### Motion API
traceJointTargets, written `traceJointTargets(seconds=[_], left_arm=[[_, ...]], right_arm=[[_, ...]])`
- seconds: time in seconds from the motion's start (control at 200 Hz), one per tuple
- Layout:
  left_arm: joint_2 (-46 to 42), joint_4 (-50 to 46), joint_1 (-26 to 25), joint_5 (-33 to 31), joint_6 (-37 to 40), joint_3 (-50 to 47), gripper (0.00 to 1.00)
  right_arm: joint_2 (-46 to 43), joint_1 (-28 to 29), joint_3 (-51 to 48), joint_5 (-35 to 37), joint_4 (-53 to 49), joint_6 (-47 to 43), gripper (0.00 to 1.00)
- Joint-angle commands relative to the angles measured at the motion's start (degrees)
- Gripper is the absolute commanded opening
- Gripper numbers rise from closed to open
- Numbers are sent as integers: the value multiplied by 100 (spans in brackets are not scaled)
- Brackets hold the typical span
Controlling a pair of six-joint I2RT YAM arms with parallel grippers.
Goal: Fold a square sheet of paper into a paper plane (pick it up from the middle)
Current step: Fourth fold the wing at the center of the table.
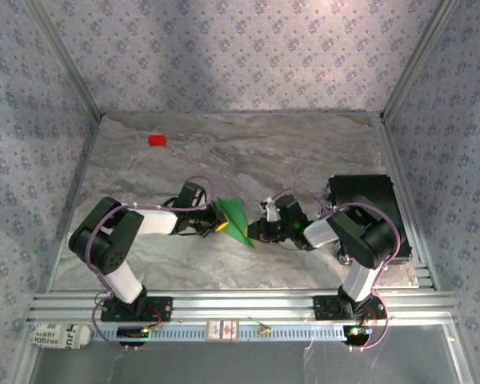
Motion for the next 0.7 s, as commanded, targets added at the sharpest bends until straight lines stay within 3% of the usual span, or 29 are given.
traceJointTargets(seconds=[0.0,0.45,0.695], left_arm=[[25,-236,-35,-116,116,93,9],[-440,-120,-102,-51,235,363,14],[-186,291,-299,86,174,507,13]], right_arm=[[251,-62,17,145,-400,105,5],[382,-105,84,47,-526,183,4],[416,-166,117,24,-605,252,4]])
